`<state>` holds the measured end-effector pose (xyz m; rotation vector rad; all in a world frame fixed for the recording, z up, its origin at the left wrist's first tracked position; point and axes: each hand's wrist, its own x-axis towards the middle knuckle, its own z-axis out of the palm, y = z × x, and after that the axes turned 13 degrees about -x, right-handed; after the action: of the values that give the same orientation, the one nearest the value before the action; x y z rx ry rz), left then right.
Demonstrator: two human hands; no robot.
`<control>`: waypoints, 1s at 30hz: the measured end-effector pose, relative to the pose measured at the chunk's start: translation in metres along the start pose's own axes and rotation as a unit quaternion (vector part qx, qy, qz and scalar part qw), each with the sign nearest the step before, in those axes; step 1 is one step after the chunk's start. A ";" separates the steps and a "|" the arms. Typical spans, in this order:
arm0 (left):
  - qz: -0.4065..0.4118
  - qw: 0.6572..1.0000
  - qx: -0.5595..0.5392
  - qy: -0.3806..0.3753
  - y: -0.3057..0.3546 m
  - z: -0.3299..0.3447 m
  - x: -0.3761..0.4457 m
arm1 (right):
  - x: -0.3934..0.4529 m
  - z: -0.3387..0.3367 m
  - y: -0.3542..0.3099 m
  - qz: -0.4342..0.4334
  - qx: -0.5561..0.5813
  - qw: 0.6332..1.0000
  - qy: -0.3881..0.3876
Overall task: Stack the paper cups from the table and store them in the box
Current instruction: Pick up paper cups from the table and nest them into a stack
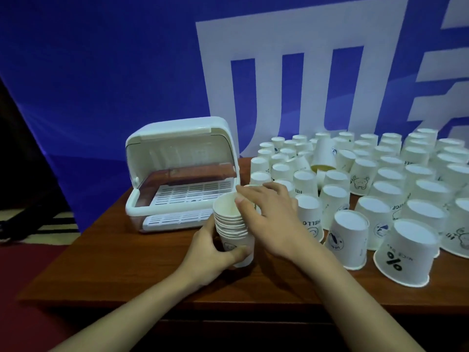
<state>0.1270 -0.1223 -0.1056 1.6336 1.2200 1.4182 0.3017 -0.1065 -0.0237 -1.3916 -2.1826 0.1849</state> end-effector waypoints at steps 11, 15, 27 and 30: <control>0.075 0.994 0.019 -0.083 0.012 0.042 0.011 | -0.064 -0.068 0.067 0.048 -0.342 0.938 -0.016; 0.080 0.991 0.010 -0.109 0.015 0.063 0.025 | -0.064 -0.080 0.080 0.091 -0.410 0.902 -0.103; 0.123 0.968 -0.043 -0.214 0.001 0.075 0.058 | -0.088 -0.136 0.073 0.137 -0.184 0.951 0.207; 0.120 0.965 -0.067 -0.224 -0.003 0.073 0.060 | -0.075 -0.118 0.058 0.180 0.077 0.943 0.269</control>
<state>0.1959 -0.0578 -0.1011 1.9197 0.6733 1.1461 0.4320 -0.1656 0.0264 -1.5250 -1.4347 0.0886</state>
